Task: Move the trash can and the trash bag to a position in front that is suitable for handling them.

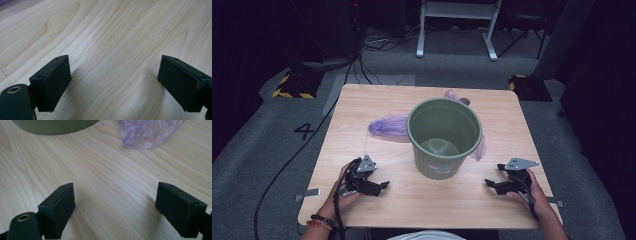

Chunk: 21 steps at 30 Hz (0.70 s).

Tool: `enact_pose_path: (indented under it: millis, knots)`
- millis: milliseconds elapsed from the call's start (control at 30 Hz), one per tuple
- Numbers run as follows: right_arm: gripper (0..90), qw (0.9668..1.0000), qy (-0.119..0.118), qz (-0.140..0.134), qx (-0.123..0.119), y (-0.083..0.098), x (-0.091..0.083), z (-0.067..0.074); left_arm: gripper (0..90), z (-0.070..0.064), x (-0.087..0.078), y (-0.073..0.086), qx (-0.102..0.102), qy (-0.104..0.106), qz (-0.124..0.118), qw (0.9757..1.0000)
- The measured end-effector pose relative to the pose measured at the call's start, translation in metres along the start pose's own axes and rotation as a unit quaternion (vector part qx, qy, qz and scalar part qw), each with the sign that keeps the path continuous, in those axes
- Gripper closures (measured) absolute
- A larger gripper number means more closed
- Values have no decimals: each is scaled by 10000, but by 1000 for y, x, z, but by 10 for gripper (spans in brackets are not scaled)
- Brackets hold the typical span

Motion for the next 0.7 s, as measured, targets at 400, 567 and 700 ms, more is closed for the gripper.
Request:
enact_pose_path:
  millis: [400,567,700]
  knots:
    - [157,10000,4,4,1,0,0,0,105,0,0,0,-2,-2,-2,10000]
    - [158,10000,28,1,5,0,0,0,103,0,0,0,-1,3,0,10000]
    - [162,9999,91,-57,82,0,-1,1,101,0,0,0,1,5,4,10000]
Point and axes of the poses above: each handheld gripper's, and its own axes: x roughly forward along the jaws, y roughly out of its underside, z roughly to its left, the point moved 1 cm from there along x, roughly forward along the jaws, and after that the axes turned 5 degrees about y, right-handed, at the moved point
